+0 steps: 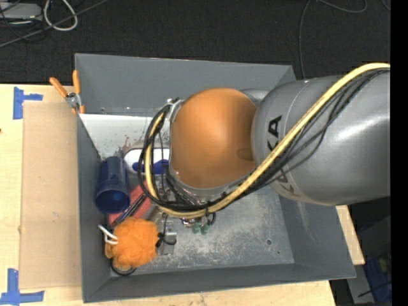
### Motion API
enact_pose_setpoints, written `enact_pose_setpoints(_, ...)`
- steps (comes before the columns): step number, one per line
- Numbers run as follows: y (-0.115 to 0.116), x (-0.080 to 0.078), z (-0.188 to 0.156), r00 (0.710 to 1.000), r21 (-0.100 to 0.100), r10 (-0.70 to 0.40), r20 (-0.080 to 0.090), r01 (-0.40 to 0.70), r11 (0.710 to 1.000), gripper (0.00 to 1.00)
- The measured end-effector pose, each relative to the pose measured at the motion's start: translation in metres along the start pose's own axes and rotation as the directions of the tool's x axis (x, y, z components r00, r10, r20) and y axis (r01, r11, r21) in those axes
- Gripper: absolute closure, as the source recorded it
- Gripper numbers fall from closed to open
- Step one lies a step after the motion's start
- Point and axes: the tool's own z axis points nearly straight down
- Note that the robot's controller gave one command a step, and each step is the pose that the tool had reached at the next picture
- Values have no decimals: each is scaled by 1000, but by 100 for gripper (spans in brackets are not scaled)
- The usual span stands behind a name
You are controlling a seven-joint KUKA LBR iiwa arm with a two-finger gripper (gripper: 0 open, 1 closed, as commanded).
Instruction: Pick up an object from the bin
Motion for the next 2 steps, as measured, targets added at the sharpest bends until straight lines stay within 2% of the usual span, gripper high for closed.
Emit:
enact_pose_setpoints(1,-2,-2,-4,1000,-2,6,8,-6,1000,0)
enact_pose_setpoints(2,8,4,67,995,-1,-95,9,95,995,0)
